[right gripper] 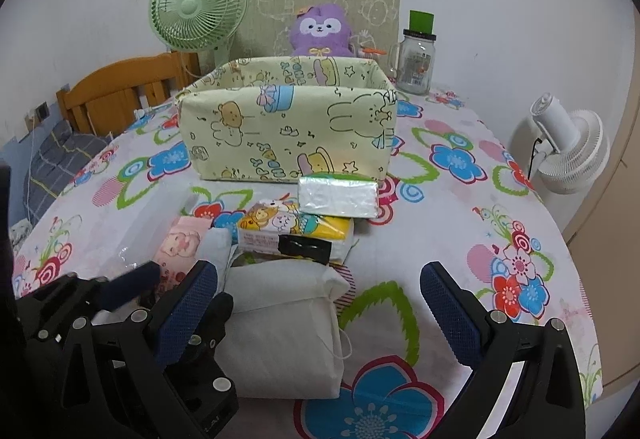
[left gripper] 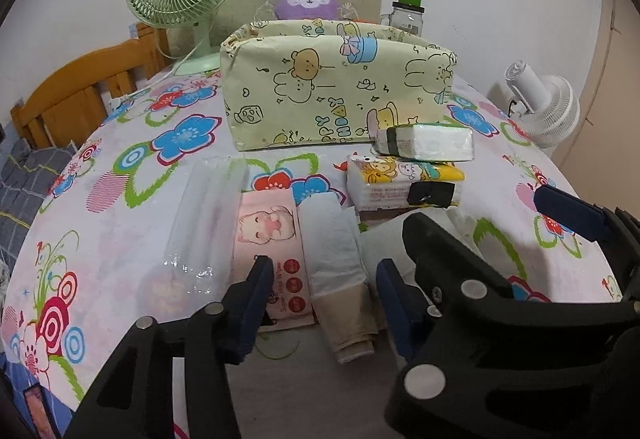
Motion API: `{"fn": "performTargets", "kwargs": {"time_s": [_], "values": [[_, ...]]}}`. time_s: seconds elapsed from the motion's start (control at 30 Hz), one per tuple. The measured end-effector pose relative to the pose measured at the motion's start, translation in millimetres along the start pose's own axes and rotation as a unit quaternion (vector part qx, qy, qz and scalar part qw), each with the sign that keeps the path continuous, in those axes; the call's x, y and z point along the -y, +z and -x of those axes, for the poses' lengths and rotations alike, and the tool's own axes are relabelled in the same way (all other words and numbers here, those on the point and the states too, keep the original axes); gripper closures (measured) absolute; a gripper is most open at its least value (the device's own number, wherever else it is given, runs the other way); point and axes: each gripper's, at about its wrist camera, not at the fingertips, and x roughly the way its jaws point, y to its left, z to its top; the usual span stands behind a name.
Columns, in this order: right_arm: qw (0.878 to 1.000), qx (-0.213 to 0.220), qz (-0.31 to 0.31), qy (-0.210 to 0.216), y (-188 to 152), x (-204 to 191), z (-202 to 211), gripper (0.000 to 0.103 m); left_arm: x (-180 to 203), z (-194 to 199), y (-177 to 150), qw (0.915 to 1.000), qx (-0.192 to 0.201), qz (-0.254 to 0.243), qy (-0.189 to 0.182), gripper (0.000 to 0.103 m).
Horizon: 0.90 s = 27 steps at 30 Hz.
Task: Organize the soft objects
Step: 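Grasp the white rolled cloth with the left tool while the right tool grasps the white cloth bag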
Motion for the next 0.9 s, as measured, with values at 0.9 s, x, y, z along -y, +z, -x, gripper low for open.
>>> {"fn": "performTargets", "kwargs": {"time_s": [0.9], "values": [[0.997, -0.067, -0.036, 0.013, -11, -1, -33, 0.013, -3, -1, -10, 0.9993, 0.012, -0.036, -0.001, 0.064]]}}
